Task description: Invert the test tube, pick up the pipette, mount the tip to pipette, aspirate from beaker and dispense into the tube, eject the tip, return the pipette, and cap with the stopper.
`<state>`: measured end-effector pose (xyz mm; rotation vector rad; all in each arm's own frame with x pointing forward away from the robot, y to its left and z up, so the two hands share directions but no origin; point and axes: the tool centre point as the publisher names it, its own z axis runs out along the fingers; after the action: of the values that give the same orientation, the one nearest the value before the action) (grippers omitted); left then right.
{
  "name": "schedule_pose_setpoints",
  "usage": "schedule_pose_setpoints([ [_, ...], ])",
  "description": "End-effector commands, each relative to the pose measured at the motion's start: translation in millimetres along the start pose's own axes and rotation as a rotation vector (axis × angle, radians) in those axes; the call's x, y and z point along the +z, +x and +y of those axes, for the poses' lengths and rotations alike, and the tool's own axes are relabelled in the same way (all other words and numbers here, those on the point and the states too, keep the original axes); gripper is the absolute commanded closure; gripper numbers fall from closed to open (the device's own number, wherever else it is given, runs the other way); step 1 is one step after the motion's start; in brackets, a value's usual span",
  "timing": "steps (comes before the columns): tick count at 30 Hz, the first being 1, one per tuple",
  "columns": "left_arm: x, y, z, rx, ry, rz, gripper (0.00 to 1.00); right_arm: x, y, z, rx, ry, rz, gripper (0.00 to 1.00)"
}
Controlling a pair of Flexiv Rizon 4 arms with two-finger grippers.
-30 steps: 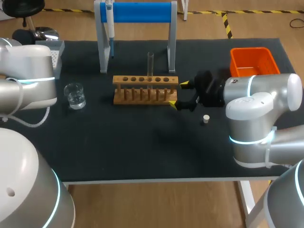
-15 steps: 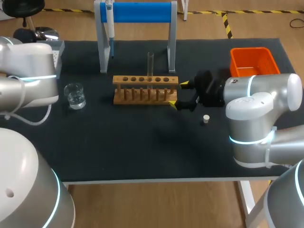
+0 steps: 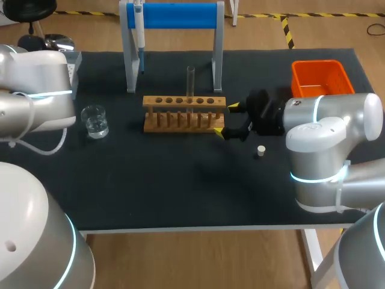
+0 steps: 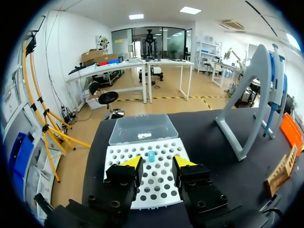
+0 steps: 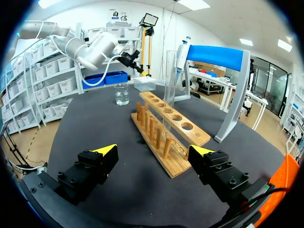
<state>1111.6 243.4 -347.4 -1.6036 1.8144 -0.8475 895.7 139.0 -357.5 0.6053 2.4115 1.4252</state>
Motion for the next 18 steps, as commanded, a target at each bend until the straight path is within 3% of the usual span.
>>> schedule_pose_setpoints([
  [1,7,-2.2,0.1,-0.004,0.005,0.0,0.62,-1,0,0,0.0,0.002,0.002,0.0],
  [18,23,-2.6,-2.4,0.003,-0.012,0.011,0.63,-1,0,0,0.0,0.002,0.002,0.0],
])
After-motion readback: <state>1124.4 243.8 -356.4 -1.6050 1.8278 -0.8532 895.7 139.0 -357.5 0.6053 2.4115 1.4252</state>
